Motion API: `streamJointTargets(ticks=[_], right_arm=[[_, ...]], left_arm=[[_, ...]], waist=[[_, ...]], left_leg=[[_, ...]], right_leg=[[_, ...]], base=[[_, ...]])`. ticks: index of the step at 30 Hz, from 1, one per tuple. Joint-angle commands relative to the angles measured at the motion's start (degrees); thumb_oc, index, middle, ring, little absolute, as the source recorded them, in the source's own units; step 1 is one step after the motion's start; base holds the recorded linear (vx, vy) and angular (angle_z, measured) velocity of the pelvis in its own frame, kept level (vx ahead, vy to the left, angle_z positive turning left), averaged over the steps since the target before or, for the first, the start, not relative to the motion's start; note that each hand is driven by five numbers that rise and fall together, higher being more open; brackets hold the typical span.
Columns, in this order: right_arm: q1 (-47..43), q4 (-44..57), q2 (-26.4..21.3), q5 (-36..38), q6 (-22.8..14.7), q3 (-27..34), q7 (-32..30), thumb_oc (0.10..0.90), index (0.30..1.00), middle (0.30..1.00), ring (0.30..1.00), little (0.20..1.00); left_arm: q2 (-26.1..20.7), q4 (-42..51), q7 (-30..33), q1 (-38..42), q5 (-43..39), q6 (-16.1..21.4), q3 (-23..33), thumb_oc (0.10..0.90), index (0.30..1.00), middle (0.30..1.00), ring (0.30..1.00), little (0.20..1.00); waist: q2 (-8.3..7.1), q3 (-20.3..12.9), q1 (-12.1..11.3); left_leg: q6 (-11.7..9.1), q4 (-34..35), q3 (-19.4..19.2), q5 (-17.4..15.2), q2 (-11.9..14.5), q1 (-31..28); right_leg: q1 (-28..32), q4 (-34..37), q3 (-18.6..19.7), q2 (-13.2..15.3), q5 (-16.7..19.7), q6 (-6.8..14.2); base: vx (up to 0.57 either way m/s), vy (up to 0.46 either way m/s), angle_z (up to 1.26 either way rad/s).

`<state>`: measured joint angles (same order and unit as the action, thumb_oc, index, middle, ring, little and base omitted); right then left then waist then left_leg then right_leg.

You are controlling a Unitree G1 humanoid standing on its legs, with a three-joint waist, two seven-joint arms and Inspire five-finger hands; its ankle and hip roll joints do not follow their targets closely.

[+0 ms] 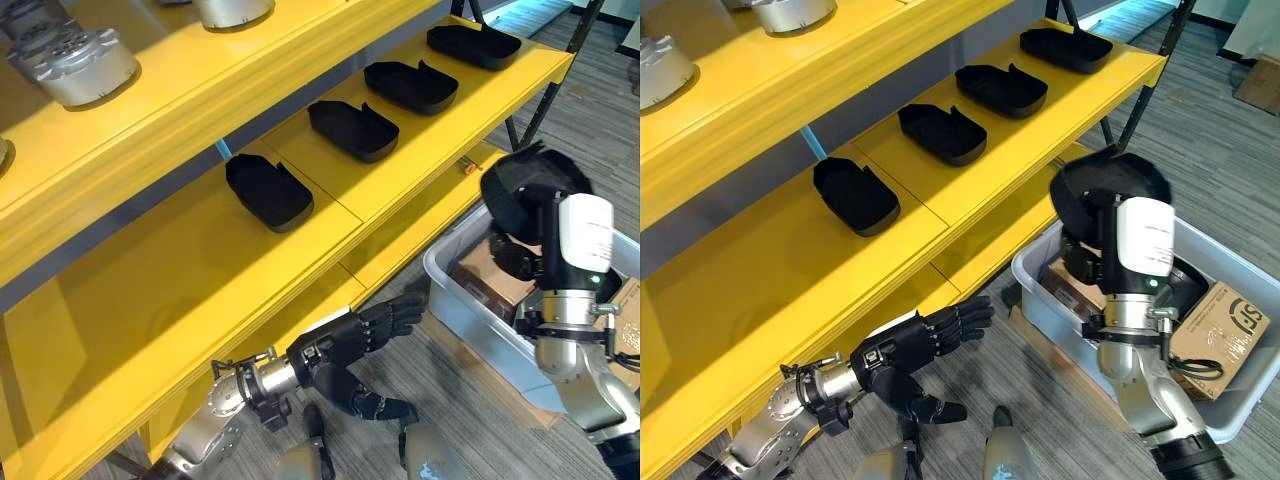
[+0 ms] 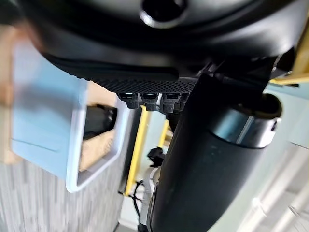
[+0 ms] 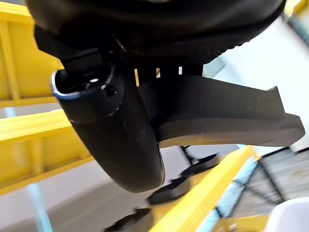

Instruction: Move parts from the plastic box to the shelf.

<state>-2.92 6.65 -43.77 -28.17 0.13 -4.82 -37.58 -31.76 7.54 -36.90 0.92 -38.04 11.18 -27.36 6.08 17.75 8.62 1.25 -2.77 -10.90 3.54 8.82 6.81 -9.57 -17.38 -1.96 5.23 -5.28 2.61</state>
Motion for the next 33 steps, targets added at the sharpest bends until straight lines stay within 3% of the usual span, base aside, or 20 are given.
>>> streamJointTargets(ticks=[1,3,4,5,9,14,16,17,18,24,26,33], right_arm=[[-9.02,8.73,-3.91,-7.42,-6.73,3.44,-2.01,0.400,0.300,0.300,0.300,0.300],[-10.06,8.81,-4.88,-8.69,-6.89,2.92,-1.41,0.400,0.300,0.300,0.300,0.300],[-12.34,8.74,-8.00,-11.09,-7.08,2.30,-0.71,0.400,0.300,0.300,0.300,0.300],[-12.98,8.74,-9.15,-11.78,-7.10,2.49,-0.72,0.400,0.300,0.300,0.300,0.300],[-12.58,8.49,-12.76,-12.31,-9.42,5.64,-0.85,0.400,0.300,0.300,0.300,0.300],[-13.83,9.41,-13.54,-14.34,-12.34,5.58,2.37,0.400,0.300,0.300,0.300,0.300],[-14.51,10.88,-14.04,-16.55,-14.77,4.44,4.44,0.400,0.300,0.300,0.300,0.300],[-14.59,11.80,-14.04,-16.55,-15.76,3.83,5.71,0.400,0.300,0.300,0.300,0.300],[-14.15,14.30,-13.77,-16.36,-16.66,2.98,7.97,0.400,0.300,0.300,0.300,0.300],[-14.80,17.63,-12.79,-12.22,-19.73,-0.88,13.97,0.400,0.300,0.300,0.300,0.300],[-15.03,18.09,-12.92,-8.00,-19.12,-1.88,17.34,0.400,0.300,0.300,0.300,0.300],[-14.49,17.37,-11.95,-10.39,-21.15,-4.42,15.61,0.400,0.300,0.300,0.300,0.300]], left_arm=[[-0.56,6.88,0.32,1.95,-3.65,5.00,1.40,0.900,1.000,1.000,1.000,1.000],[-0.70,7.13,1.33,1.84,-3.53,5.28,1.83,0.900,1.000,1.000,1.000,1.000],[-1.20,6.48,3.47,0.93,-4.94,7.28,2.37,0.900,1.000,1.000,1.000,1.000],[-1.07,6.04,3.61,0.88,-4.74,8.10,2.60,0.900,1.000,1.000,1.000,1.000],[-1.38,4.94,2.86,1.17,-6.34,10.34,2.62,0.900,1.000,1.000,1.000,1.000],[-1.86,5.18,2.85,1.63,-8.27,8.80,3.28,0.900,1.000,1.000,1.000,1.000],[-2.32,5.85,2.06,0.71,-9.45,7.62,4.33,0.900,1.000,1.000,1.000,1.000],[-2.76,5.98,1.89,0.01,-9.73,7.20,4.93,0.900,1.000,1.000,1.000,1.000],[-4.06,6.59,1.29,-1.26,-10.35,6.07,6.35,0.900,1.000,1.000,1.000,1.000],[-5.60,6.65,1.05,-3.81,-11.03,4.93,8.53,0.900,1.000,1.000,1.000,1.000],[-5.84,6.65,0.60,-4.34,-10.52,4.48,9.17,0.900,1.000,1.000,1.000,1.000],[-6.10,6.62,1.48,-4.57,-9.88,4.48,8.87,0.900,1.000,1.000,1.000,1.000]], waist=[[-4.02,-2.30,0.75],[-3.68,-2.53,0.94],[-3.20,-2.90,1.57],[-2.87,-3.11,1.97],[-0.97,-3.71,3.59],[0.38,-4.27,2.55],[0.57,-4.81,1.47],[0.29,-5.22,0.96],[-0.94,-5.95,-0.37],[-3.82,-7.45,-2.80],[-4.40,-7.45,-3.28],[-5.72,-6.63,-4.62]], left_leg=[[-3.77,-6.49,0.08,-7.38,0.55,-5.16],[-4.44,-6.35,0.35,-5.75,2.28,-5.61],[-7.37,-5.49,0.55,1.57,8.80,-6.79],[-8.20,-4.49,-0.14,3.94,10.92,-7.43],[-10.26,-0.35,-3.41,6.36,13.66,-9.11],[-10.68,0.32,-4.05,4.88,11.87,-8.98],[-10.41,1.36,-4.39,2.00,10.06,-9.34],[-10.16,1.82,-4.61,0.50,9.41,-9.63],[-9.65,2.23,-4.90,-1.44,8.45,-9.99],[-8.66,2.73,-5.25,-3.07,7.13,-10.97],[-8.29,1.88,-4.91,-3.70,6.86,-10.82],[-7.04,0.16,-2.95,-4.74,5.75,-10.11]], right_leg=[[6.69,4.42,1.63,-0.92,-2.31,-1.44],[6.03,4.15,2.18,-0.77,-2.29,-1.65],[4.85,2.79,2.29,0.01,-3.15,-2.14],[4.24,2.38,1.77,0.63,-3.29,-2.22],[1.79,0.10,0.74,2.98,-4.10,-1.61],[2.89,2.10,-0.74,5.40,-2.80,0.03],[4.27,4.78,-1.40,6.82,-1.10,1.68],[5.22,6.13,-1.71,7.38,-0.30,2.49],[6.85,8.23,-3.12,8.15,0.98,3.56],[9.24,10.99,-5.34,8.14,2.35,4.68],[9.77,10.96,-5.41,7.51,2.01,4.39],[10.24,11.33,-4.96,6.74,2.58,4.66]], base=[[-0.10,0.137,-0.19],[-0.11,0.206,-0.34],[-0.19,0.371,-0.39],[-0.21,0.402,-0.33],[-0.18,0.309,0.16],[-0.09,0.208,0.40],[-0.05,0.161,0.46],[-0.04,0.093,0.39],[-0.02,0.003,0.31],[0.01,-0.029,0.04],[0.05,-0.020,0.01],[0.05,0.002,0.09]])
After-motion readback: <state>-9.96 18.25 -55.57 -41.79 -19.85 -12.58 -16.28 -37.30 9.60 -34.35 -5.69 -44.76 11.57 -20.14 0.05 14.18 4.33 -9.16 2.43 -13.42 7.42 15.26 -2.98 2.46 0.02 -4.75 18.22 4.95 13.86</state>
